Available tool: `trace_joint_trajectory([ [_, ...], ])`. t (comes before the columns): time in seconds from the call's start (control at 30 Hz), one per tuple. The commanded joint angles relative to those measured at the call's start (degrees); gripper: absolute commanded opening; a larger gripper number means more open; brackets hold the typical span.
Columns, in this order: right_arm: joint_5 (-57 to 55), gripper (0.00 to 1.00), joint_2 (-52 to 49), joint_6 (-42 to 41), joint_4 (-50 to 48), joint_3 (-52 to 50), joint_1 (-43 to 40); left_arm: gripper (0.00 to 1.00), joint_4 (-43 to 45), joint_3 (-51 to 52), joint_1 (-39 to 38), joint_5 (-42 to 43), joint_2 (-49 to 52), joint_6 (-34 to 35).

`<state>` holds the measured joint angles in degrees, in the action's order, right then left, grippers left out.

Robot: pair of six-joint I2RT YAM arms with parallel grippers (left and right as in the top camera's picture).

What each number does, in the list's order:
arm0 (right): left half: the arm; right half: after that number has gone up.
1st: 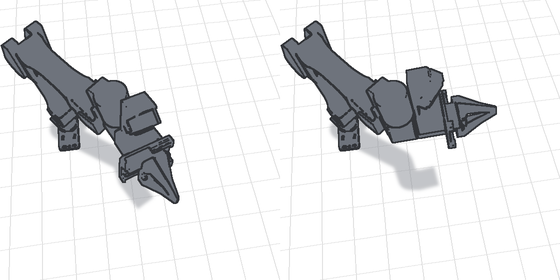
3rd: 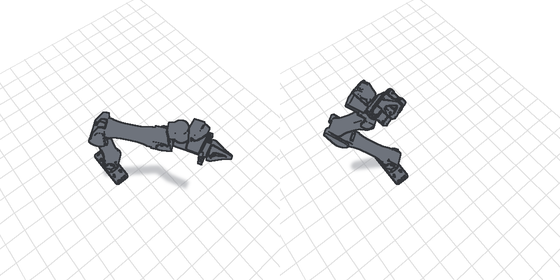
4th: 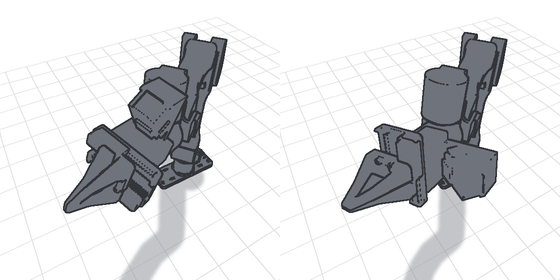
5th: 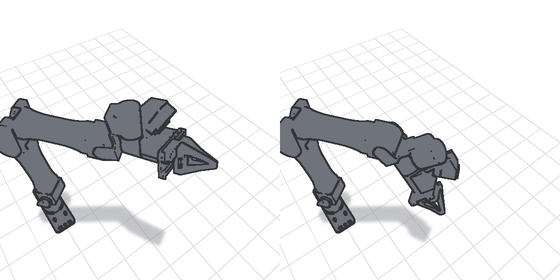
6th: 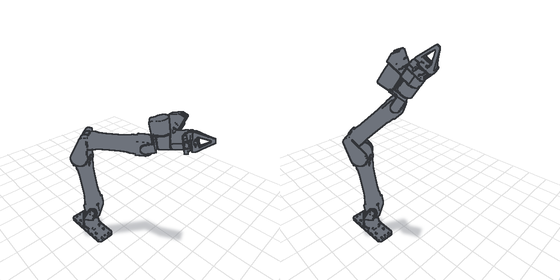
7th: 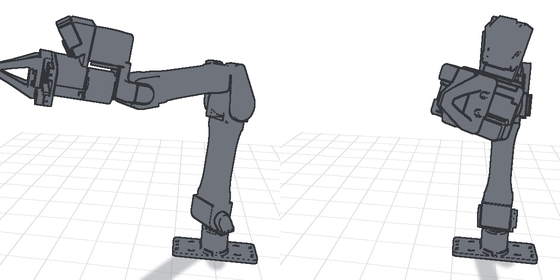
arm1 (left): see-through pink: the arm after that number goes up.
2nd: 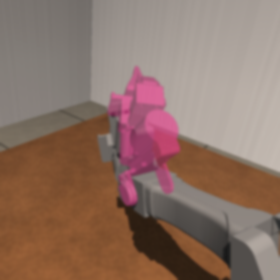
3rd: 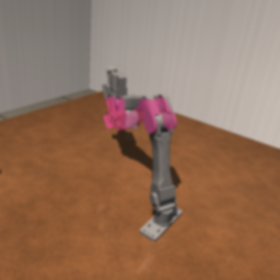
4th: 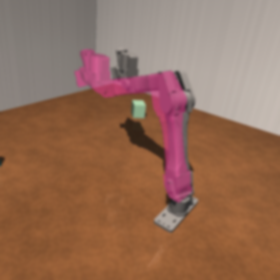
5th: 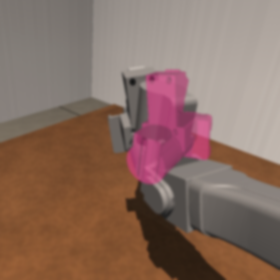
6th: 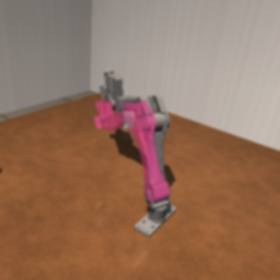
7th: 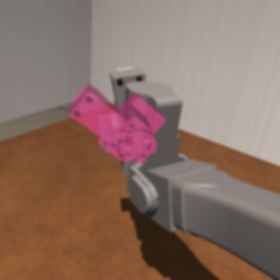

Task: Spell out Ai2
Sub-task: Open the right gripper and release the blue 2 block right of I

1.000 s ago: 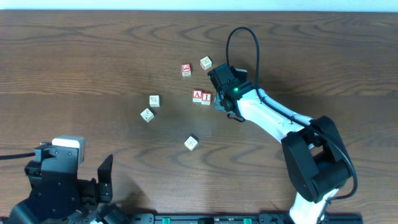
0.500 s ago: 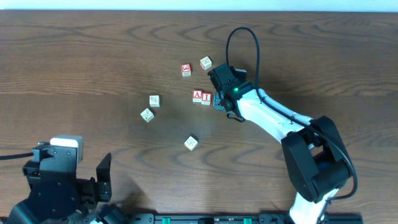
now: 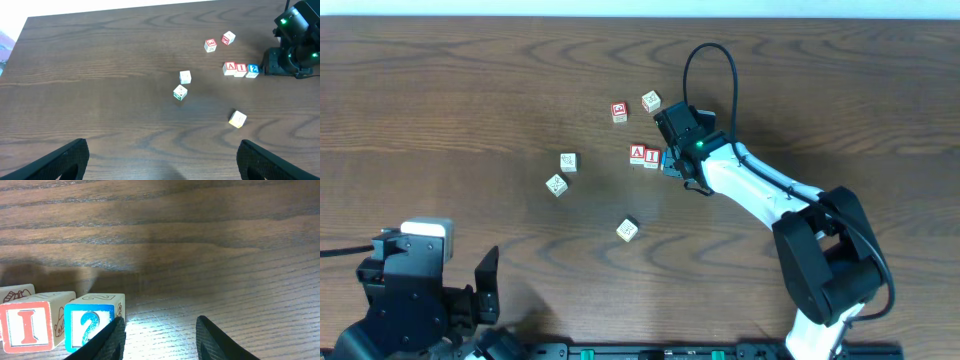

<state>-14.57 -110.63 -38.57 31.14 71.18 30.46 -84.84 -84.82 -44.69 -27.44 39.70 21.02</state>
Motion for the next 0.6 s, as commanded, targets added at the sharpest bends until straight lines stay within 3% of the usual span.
trace_joint_trajectory([
  [0.0, -0.2, 0.45, -0.8, -0.3, -0.5, -0.5, 0.1, 0.95, 0.1, 0.3, 0.1, -1.3, 0.4, 0.5],
  [0.57, 0.0, 0.52, -0.8, 0.1, -1.0, -0.5, 0.1, 0.95, 0.1, 0.3, 0.1, -1.3, 0.4, 0.5],
])
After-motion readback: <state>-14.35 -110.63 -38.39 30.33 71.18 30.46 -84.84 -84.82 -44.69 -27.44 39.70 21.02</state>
